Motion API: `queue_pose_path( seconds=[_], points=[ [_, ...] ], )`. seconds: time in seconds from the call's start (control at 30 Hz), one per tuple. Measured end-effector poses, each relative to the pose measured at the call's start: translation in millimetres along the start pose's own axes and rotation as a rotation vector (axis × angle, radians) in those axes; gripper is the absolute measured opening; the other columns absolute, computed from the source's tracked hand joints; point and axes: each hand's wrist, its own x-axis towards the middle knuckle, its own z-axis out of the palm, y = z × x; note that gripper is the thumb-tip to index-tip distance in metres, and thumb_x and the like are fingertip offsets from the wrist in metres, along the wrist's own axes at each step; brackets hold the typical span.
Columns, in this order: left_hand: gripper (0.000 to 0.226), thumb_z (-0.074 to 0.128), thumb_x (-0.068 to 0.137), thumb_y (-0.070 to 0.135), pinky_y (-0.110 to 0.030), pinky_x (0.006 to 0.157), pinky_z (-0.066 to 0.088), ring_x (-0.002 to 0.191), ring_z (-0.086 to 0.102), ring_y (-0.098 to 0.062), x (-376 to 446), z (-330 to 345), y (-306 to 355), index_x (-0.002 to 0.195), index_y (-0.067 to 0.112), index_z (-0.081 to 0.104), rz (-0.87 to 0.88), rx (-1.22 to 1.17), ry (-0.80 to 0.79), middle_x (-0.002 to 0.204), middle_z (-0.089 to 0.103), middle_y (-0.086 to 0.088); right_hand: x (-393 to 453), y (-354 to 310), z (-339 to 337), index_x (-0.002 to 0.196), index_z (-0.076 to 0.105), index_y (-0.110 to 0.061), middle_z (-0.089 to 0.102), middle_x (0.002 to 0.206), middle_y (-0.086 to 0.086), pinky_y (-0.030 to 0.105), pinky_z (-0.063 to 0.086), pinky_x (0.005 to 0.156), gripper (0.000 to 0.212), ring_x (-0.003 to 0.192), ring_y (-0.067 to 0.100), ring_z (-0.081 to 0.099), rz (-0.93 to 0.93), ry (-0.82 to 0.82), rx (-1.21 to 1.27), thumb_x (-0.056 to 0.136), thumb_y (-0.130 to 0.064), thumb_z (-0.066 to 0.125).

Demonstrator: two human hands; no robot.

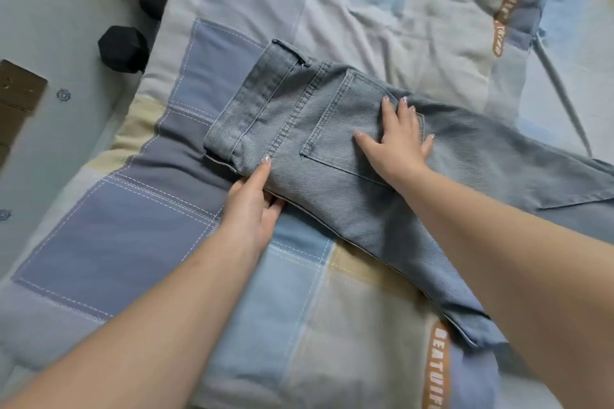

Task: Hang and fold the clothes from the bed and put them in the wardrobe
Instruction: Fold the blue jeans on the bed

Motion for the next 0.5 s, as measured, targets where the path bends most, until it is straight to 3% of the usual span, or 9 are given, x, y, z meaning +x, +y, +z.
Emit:
queue_pose_path(
  seconds=[0.07,0.13,0.2,0.27,0.33,0.4,0.5],
  points=[
    [0.036,0.065,0.089,0.016,-0.036,0.068,0.060,0.094,0.069,-0.022,1,3,6,0.123,0.009,0.058,-0.012,-0.024,-0.038,0.105,0.071,-0.009,-7,9,-1,0.152,0.011,-0.027,-0.001,0.161,-0.001,0.050,-0.004,0.116,0.075,0.147,0.014,-0.005,-0.053,0.011,0.015,0.091,-0.050,0.048],
    [0.041,0.065,0.087,0.014,-0.043,0.081,0.058,0.103,0.067,-0.029,-5,8,14,0.126,0.006,0.059,0.005,-0.022,-0.092,0.114,0.068,-0.015,-17,15,-3,0.152,0.013,-0.026,0.001,0.161,-0.001,0.046,-0.003,0.118,0.073,0.147,0.014,-0.003,-0.094,0.011,0.063,0.092,-0.049,0.048],
    [0.033,0.066,0.084,0.010,-0.041,0.081,0.057,0.101,0.068,-0.028,-17,23,21,0.116,0.003,0.064,0.113,0.016,-0.123,0.112,0.069,-0.016,-23,16,-9,0.152,0.014,-0.026,0.003,0.161,0.000,0.044,-0.001,0.119,0.071,0.148,0.014,0.000,-0.090,0.000,0.191,0.093,-0.047,0.048],
    [0.014,0.064,0.084,0.003,-0.033,0.073,0.057,0.084,0.070,-0.022,-36,45,29,0.097,0.005,0.067,0.281,0.097,-0.167,0.092,0.073,-0.010,-28,15,-17,0.151,0.017,-0.027,0.007,0.161,0.000,0.045,0.003,0.119,0.068,0.147,0.013,0.004,-0.091,0.003,0.406,0.094,-0.044,0.049],
    [0.013,0.062,0.084,-0.003,-0.028,0.069,0.055,0.074,0.069,-0.016,-64,72,29,0.087,0.008,0.067,0.447,0.207,-0.286,0.077,0.073,-0.002,-38,16,-34,0.150,0.021,-0.027,0.014,0.160,-0.002,0.043,0.009,0.119,0.064,0.146,0.011,0.010,-0.090,0.013,0.672,0.095,-0.041,0.050],
    [0.018,0.060,0.082,-0.006,-0.029,0.072,0.056,0.079,0.070,-0.017,-95,97,18,0.087,0.008,0.070,0.527,0.340,-0.463,0.081,0.074,-0.003,-44,19,-51,0.150,0.023,-0.027,0.021,0.157,-0.006,0.038,0.015,0.119,0.062,0.144,0.009,0.018,-0.060,0.020,0.926,0.095,-0.043,0.049],
    [0.034,0.062,0.075,-0.002,-0.042,0.090,0.054,0.102,0.067,-0.029,-136,132,-13,0.109,0.000,0.064,0.626,0.629,-0.698,0.106,0.071,-0.015,-52,23,-88,0.144,0.037,-0.027,0.039,0.149,-0.006,0.037,0.028,0.114,0.068,0.136,0.012,0.037,0.036,-0.116,1.379,0.087,-0.060,0.050]
  ],
)
